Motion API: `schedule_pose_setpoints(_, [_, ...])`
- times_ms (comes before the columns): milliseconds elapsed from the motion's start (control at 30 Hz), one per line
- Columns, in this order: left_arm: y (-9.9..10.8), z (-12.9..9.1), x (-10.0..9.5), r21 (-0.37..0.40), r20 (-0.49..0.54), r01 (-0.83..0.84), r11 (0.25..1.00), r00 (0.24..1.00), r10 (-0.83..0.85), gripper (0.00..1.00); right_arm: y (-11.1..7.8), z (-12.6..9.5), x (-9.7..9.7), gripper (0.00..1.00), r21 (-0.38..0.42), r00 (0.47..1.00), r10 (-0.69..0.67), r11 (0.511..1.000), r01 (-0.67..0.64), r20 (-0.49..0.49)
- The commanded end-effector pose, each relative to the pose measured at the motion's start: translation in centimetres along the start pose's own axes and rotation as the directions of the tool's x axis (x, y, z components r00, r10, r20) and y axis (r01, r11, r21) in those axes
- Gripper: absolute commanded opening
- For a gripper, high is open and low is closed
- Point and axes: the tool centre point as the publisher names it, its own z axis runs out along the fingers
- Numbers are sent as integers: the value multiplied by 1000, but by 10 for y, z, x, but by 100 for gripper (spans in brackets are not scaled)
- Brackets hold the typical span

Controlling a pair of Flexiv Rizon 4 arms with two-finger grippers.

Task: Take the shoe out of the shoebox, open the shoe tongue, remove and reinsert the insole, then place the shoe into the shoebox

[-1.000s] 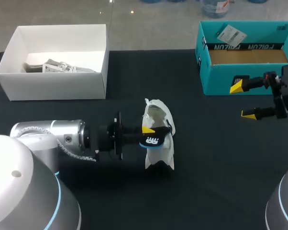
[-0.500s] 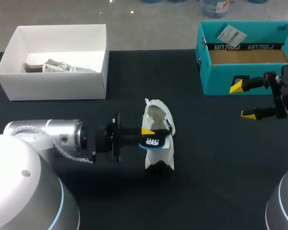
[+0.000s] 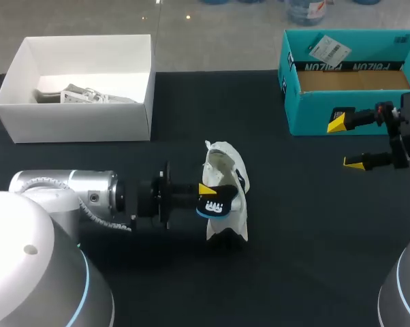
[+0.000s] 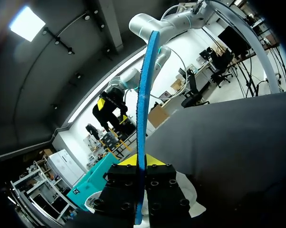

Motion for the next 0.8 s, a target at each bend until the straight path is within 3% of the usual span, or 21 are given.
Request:
schedule_pose_setpoints(33, [16,9,3,-10,-1,0,1000,1000,0,0,-1,1,0,100,-2,1000,2,1000,-2,3])
schedule_pose_setpoints(133, [17,8,4,-13,-1,5,1000,1000,-5,0,-1,1,0,100,-2,1000,2,1000,-2,3])
schedule_pose_setpoints(400, [-10,0,-6,-3,9,-1,1000,1000,2,0,-1,1,0,100,-2,1000,2,1000,-2,3])
schedule_pose_setpoints(633, [-39,5,-10,90,5,9,996,1000,-10,0,-1,1,0,100,-2,1000,2,1000,-2,3])
schedule_pose_setpoints(767, [-38,14,-4,117,-8,10,993,1000,-9,0,-1,1,0,100,-2,1000,2,1000,-2,3])
schedule_pose_setpoints(800, [-36,15,-3,156,-2,30,987,1000,-30,0,-1,1,0,100,-2,1000,2,1000,-2,3])
